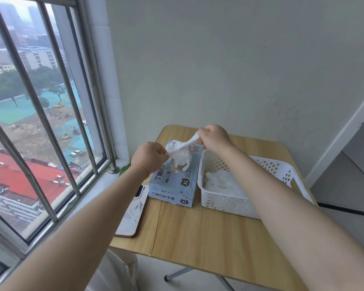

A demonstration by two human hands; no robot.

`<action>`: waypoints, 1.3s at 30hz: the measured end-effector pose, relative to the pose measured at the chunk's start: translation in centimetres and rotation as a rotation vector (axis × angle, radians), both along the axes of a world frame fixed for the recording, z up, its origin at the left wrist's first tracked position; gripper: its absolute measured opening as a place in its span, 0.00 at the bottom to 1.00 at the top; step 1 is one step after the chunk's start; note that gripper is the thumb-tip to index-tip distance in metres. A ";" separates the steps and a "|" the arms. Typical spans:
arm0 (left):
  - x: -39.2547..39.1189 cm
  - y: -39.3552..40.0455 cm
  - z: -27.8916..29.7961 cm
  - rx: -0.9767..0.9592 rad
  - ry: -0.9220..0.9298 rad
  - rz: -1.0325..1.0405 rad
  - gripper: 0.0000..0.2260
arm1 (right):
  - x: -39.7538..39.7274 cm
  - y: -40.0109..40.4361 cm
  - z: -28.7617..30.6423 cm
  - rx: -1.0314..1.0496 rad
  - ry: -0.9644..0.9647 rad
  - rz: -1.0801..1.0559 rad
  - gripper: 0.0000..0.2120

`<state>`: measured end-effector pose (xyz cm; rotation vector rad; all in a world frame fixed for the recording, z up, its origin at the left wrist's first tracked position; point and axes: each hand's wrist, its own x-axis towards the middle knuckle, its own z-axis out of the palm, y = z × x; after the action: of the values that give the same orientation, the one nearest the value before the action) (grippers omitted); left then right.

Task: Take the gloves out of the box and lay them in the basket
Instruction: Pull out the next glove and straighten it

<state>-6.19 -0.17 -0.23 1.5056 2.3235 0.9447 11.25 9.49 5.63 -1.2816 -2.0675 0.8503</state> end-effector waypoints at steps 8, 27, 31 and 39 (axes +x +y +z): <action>0.1 0.0 0.0 0.146 -0.066 -0.014 0.08 | -0.6 0.0 -1.1 -0.164 0.158 0.017 0.04; 2.1 0.2 1.3 0.209 -0.155 -0.048 0.06 | -1.8 -1.9 0.7 -0.246 0.285 0.182 0.03; 2.0 0.7 1.5 0.236 -0.263 -0.030 0.05 | -1.7 -2.1 0.7 -0.237 0.215 0.243 0.09; 1.0 -0.3 1.0 0.177 -0.534 0.013 0.05 | -2.1 -0.8 -1.6 -0.014 -0.207 0.190 0.11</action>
<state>-5.15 -0.52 0.81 1.1111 1.9064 1.3855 9.19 8.70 4.02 -1.2393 -2.3806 0.8456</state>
